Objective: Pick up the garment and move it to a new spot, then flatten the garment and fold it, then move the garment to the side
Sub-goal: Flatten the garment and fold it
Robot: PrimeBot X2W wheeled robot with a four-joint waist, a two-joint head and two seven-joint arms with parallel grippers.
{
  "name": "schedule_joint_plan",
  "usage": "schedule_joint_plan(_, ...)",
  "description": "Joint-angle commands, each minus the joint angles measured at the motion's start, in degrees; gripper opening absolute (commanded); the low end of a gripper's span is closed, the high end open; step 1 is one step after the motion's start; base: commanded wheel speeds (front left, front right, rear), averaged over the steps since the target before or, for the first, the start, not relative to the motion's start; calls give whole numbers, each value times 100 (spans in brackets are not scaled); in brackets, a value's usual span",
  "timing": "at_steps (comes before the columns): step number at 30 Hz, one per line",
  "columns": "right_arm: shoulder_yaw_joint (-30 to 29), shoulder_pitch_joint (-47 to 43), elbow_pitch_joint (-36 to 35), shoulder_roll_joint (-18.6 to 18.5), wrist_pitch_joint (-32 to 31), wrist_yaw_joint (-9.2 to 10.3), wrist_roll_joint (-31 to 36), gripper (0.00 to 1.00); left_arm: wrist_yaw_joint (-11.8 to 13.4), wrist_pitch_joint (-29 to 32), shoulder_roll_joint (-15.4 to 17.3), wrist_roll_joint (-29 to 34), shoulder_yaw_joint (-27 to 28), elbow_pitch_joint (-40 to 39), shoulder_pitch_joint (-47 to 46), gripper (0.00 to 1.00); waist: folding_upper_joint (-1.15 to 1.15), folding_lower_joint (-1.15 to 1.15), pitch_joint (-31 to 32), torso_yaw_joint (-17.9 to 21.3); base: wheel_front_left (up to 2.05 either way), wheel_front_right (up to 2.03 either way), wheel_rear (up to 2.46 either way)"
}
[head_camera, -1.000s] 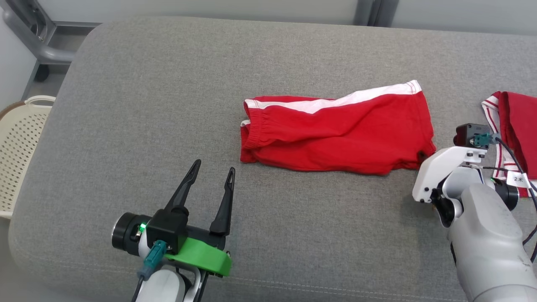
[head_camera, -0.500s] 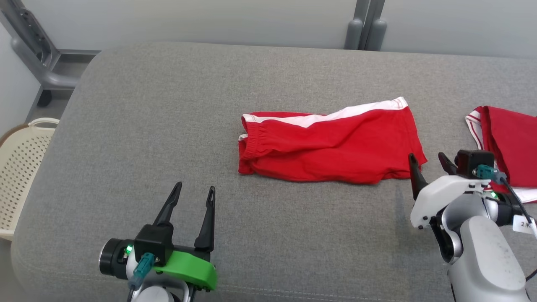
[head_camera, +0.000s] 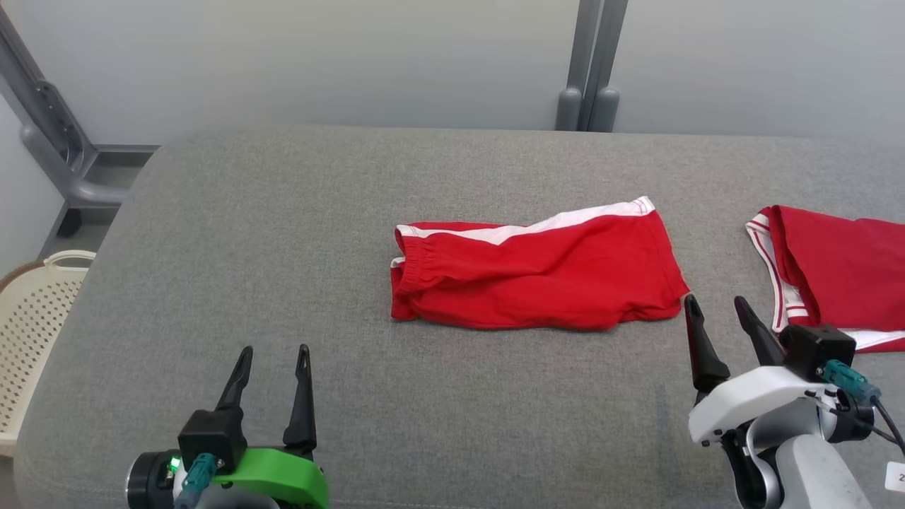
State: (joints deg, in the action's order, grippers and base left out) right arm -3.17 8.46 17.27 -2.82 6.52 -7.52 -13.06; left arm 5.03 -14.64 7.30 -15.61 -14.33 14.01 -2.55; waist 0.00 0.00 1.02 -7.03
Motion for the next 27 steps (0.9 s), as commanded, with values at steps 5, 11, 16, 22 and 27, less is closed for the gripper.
schedule_joint_plan(5,115,-197,-67,-21,171,8,-158,100,-99,-30,140,-100,98,53,118,100,0,0,85,59,0,0,0)
schedule_joint_plan(11,302,-245,35,-22,423,8,-137,100,-194,-56,223,-162,201,12,156,100,0,0,85,126,0,0,0)
schedule_joint_plan(16,379,-256,196,-19,534,7,-73,100,-216,-55,226,-107,253,-79,135,100,0,0,57,117,0,0,0)
schedule_joint_plan(22,265,-117,349,-20,491,7,-48,100,-260,-57,249,6,199,-134,126,100,0,0,27,91,0,0,0)
schedule_joint_plan(27,187,-54,396,-20,486,7,-23,100,-305,-55,249,6,166,-90,92,100,0,0,-19,87,0,0,0)
